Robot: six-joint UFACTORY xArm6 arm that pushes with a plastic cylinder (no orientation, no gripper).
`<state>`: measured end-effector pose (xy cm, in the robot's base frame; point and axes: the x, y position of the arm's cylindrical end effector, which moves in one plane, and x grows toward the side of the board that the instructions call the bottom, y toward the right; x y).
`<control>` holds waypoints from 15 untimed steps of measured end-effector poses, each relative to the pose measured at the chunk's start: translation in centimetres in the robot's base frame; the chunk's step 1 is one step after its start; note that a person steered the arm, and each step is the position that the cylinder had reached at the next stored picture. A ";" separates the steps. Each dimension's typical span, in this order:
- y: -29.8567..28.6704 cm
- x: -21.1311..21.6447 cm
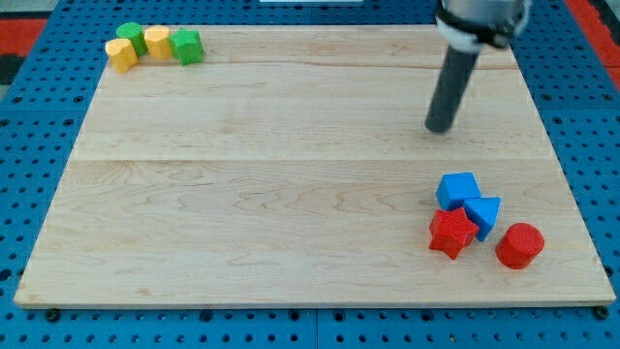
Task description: Move the yellow hexagon to the center left
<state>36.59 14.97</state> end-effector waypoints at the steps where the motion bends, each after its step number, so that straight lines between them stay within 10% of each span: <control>1: -5.7 -6.9; 4: -22.2 -17.3; 8: -37.7 -17.5; 15: -33.0 -11.5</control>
<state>25.10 -18.04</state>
